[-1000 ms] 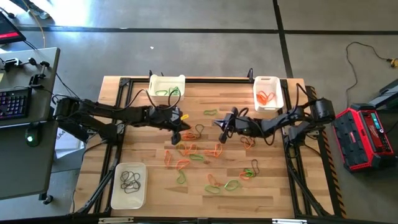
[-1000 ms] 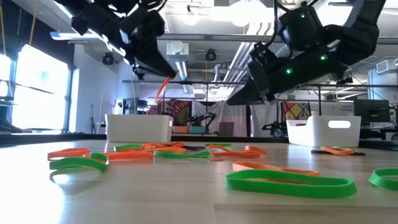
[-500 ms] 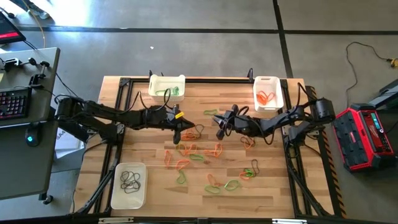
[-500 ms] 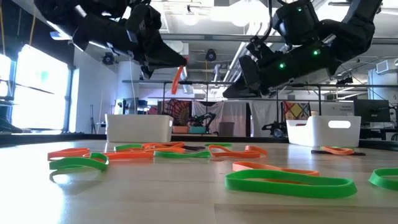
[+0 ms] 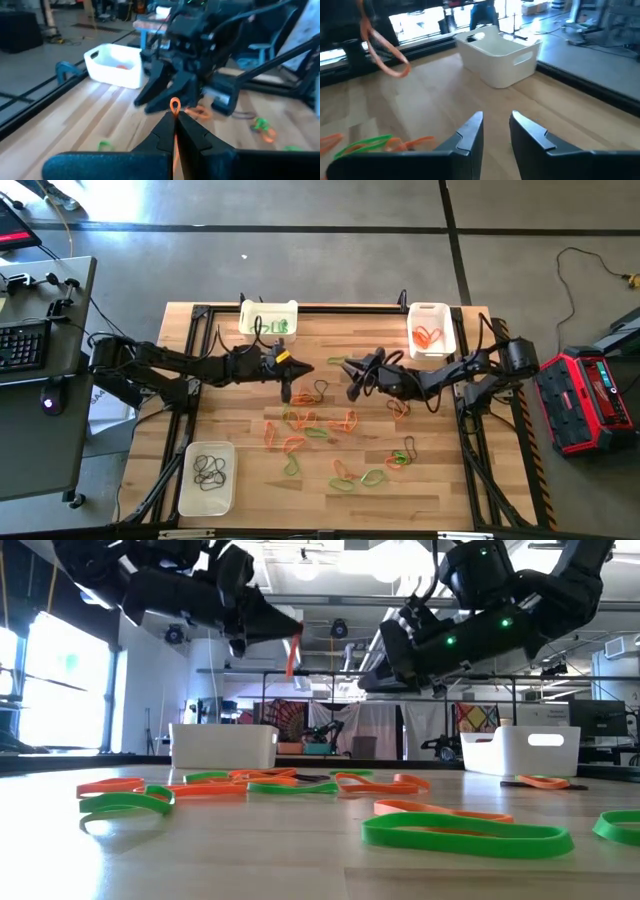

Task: Sort rubber bands into baskets
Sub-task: Put the orange rubber band into the top right white bin

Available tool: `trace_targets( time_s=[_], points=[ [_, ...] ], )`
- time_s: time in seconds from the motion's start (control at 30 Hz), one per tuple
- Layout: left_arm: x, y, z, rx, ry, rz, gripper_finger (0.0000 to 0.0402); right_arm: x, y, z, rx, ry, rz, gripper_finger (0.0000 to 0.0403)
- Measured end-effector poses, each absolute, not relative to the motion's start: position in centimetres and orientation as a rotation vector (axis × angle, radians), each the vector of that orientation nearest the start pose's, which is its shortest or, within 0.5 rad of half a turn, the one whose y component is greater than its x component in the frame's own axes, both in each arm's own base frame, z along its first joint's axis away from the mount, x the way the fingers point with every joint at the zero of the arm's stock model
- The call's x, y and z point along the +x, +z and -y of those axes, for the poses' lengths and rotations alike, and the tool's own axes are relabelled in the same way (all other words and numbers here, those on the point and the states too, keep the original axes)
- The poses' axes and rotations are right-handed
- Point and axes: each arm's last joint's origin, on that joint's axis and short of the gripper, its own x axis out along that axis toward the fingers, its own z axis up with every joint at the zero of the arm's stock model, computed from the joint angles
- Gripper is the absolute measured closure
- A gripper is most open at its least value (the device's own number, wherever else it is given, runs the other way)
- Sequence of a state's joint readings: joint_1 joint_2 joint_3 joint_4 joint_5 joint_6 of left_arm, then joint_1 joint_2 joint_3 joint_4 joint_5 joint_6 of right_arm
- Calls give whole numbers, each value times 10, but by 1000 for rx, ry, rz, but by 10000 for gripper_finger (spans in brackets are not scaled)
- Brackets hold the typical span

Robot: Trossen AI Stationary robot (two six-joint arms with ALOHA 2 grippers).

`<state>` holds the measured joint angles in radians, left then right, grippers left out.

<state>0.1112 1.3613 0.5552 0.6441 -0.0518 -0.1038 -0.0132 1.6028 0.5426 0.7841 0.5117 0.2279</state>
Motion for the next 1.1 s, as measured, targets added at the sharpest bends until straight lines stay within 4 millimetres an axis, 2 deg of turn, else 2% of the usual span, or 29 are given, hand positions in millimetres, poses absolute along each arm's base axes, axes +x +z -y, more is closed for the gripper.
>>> trace_targets(
  time_s=[0.2, 0.5, 0.63, 0.77, 0.93, 1.1],
  points=[
    [272, 212, -31, -124, 156, -138, 401, 294, 162, 11, 91, -507, -218, 293],
    [272, 212, -31, -159, 157, -137, 401, 320, 194, -8, 43, -338, -180, 189],
    [273, 216, -26, -158, 136, -103, 401, 328, 205, -11, 60, -274, -158, 162],
    [274, 219, -18, -156, 97, -77, 401, 332, 212, -12, 42, -261, -145, 158],
    [276, 223, -9, -155, 65, -52, 401, 336, 220, -15, 63, -141, -123, 162],
    [279, 230, -3, -154, 13, -34, 401, 345, 221, -18, 75, -93, -122, 194]
  ],
)
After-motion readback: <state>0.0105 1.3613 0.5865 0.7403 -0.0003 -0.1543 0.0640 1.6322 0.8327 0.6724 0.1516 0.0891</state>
